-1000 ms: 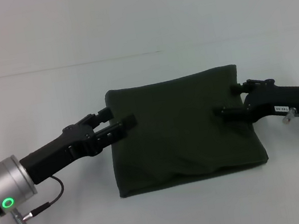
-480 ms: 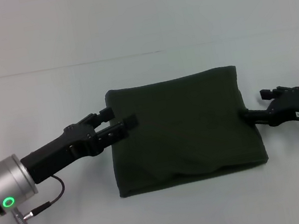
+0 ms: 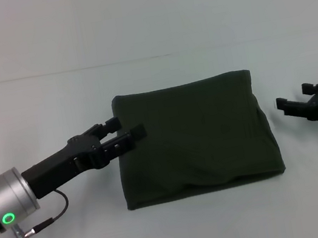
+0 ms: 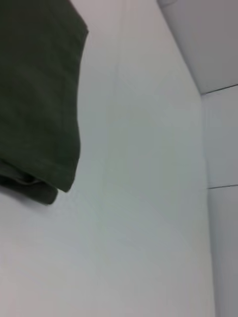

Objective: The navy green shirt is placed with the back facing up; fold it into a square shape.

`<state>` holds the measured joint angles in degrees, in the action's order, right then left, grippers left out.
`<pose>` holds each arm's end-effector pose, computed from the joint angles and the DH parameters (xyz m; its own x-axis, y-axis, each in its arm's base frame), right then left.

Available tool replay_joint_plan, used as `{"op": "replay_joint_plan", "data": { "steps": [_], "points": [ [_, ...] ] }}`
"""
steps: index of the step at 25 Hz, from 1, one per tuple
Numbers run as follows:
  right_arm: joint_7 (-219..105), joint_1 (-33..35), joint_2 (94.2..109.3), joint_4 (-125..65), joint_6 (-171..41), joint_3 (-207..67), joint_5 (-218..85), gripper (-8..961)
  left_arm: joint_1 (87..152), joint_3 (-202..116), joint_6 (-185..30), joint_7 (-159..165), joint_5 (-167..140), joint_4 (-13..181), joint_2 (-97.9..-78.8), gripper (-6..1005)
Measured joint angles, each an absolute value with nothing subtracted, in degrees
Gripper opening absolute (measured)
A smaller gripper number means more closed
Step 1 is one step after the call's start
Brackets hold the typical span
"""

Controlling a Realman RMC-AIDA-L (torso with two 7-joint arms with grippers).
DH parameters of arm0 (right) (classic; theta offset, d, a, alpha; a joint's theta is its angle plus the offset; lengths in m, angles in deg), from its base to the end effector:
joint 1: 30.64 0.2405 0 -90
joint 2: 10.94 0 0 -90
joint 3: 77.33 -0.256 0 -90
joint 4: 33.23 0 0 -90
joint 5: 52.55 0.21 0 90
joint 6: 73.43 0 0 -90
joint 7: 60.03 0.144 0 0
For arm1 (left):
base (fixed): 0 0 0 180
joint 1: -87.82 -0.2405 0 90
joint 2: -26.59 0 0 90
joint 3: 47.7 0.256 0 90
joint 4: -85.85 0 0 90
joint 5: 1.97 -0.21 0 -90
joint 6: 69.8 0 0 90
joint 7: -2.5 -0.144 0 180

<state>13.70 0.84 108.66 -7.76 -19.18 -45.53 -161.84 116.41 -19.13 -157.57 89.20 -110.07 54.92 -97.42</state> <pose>0.3332 0.3706 -0.0081 0.6823 -0.4671 -0.5624 -0.7304 -0.4698 -0.4959 -0.2627 0.3195 -0.0204 0.4366 0.5013 0.7470 0.7258 -0.6870 0.0369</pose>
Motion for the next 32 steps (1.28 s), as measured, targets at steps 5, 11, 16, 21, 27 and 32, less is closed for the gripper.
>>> {"op": "replay_joint_plan", "data": {
  "steps": [5,11,16,21,27,32],
  "points": [
    [12.7,-3.5,108.59,-3.0,-5.9,-45.4,-160.7,858,116.1,-19.1,-159.0,90.5,-110.7,53.5,-97.16,948],
    [7.5,-8.4,108.59,1.6,14.4,-44.9,-161.0,862,115.3,-19.0,-166.5,84.0,-117.9,47.0,-96.14,948],
    [1.2,-11.6,108.93,0.9,22.0,-45.2,-160.9,866,111.8,-19.5,-168.4,75.2,-118.8,43.8,-97.07,948],
    [-8.1,-14.9,108.95,-5.3,21.9,-44.8,-161.1,867,108.2,-19.5,-166.2,67.2,-119.5,46.3,-97.9,948],
    [-13.4,-18.6,108.93,-9.0,17.3,-44.9,-162.1,866,105.8,-20.4,-161.5,63.4,-122.8,50.8,-97.98,948],
    [-15.7,-19.4,108.95,-10.5,12.8,-46.0,-162.6,865,105.2,-20.8,-161.3,61.9,-123.6,52.0,-98.04,948]
  ]
}}
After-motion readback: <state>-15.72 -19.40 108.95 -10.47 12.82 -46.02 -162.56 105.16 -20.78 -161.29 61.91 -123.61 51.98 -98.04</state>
